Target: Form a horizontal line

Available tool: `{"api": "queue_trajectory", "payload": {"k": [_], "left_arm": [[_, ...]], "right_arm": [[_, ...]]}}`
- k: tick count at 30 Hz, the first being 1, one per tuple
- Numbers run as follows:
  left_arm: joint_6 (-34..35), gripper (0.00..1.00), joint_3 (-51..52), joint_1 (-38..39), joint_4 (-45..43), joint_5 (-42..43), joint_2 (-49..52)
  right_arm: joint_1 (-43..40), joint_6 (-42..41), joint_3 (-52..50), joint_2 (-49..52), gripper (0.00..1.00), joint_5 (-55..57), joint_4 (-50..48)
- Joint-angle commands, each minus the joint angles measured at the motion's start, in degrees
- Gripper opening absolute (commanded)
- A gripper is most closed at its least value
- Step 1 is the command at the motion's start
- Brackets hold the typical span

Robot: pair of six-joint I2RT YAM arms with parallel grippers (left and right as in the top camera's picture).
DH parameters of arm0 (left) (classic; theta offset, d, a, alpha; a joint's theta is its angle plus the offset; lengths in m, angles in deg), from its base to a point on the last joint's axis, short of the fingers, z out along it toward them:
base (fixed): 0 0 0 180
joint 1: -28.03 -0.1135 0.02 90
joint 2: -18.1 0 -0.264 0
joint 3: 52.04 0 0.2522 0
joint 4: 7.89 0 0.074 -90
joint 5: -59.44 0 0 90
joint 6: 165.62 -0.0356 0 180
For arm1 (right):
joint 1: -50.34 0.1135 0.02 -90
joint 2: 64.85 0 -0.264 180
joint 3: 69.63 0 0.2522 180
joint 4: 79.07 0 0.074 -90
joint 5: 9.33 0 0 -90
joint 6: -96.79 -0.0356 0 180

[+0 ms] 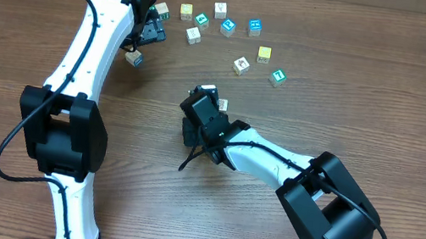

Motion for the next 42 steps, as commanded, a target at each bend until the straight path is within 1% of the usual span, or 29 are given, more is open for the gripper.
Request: {"api": "queue_trajectory", "payload": {"k": [1, 24, 29, 42], "left_arm": [[-0.5, 1.00, -1.1, 0.1, 0.1, 0.2, -1.3], [-0.5, 1.00, -1.1, 0.1, 0.1, 0.2, -1.3], [-0.5, 1.00, -1.1, 0.1, 0.1, 0.2, -1.3], [-0.5, 1.00, -1.1, 0.1, 0.1, 0.2, -1.3]], "right_arm": [[-0.3, 0.2, -0.2, 0.6, 0.04, 3.6, -0.9], [-0.2, 0.2, -0.2, 0.6, 0.04, 3.7, -3.7], [-0.2, 0.2, -0.2, 0.6, 0.04, 6.3, -3.8], [-0.2, 0.2, -0.2, 0.6, 0.04, 6.2, -4.8]]}}
